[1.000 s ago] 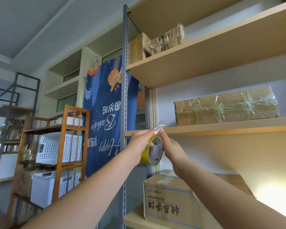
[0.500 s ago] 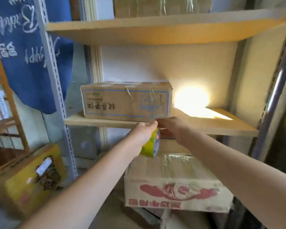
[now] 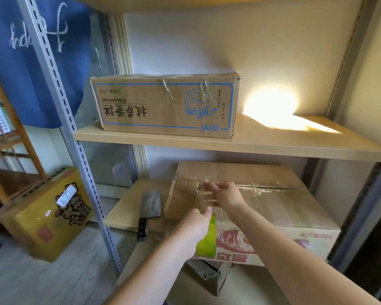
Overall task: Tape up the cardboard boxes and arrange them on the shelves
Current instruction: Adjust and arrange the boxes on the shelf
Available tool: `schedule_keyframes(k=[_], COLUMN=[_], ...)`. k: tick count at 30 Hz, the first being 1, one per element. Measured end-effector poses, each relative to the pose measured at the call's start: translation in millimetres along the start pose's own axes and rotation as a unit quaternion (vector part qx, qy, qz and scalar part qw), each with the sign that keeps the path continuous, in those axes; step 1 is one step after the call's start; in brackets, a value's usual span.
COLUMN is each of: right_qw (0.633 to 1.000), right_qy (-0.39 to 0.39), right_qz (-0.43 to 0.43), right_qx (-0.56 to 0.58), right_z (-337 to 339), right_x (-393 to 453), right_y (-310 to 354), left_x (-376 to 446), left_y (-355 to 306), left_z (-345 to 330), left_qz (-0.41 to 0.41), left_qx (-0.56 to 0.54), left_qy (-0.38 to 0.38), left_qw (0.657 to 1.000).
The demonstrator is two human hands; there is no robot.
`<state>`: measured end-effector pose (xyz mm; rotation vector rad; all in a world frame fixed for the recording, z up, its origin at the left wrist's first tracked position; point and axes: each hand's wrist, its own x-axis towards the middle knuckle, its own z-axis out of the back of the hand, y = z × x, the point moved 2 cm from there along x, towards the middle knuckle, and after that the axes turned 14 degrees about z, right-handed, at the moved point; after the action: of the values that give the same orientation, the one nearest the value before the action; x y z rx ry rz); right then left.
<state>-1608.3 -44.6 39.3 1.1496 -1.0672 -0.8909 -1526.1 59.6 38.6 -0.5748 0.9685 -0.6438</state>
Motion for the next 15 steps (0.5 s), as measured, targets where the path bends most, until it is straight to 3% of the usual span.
schedule_keyframes(k=[2, 3, 5, 7, 10, 15], right_qw=[0.999, 0.999, 0.997, 0.995, 0.993, 0.993], right_qy=[0.007, 0.016, 0.032, 0.037, 0.033, 0.043], right_qz=[0.0, 0.001, 0.008, 0.01, 0.02, 0.004], right_qx=[0.036, 0.051, 0.07, 0.095, 0.113, 0.108], right_z=[-1.0, -1.1, -1.5, -1.3, 6.6, 27.6], right_x=[6.6, 9.6, 14.5, 18.6, 24.3, 34.4], right_y=[-4.3, -5.3, -6.8, -9.9, -15.7, -33.5], left_x=[9.5, 16.9, 39.6, 65.0, 111.4, 172.0], left_y=[-11.7, -21.7, -43.2, -61.8, -78.9, -87.5], left_z=[11.5, 20.4, 37.6, 49.1, 53.3, 40.4], left_qz=[-0.055, -0.098, -0.182, -0.247, -0.272, -0.206], left_qx=[0.118, 0.165, 0.189, 0.196, 0.288, 0.331], left_qy=[-0.043, -0.104, -0.239, -0.307, -0.266, -0.135], left_qw=[0.991, 0.976, 0.935, 0.898, 0.879, 0.911])
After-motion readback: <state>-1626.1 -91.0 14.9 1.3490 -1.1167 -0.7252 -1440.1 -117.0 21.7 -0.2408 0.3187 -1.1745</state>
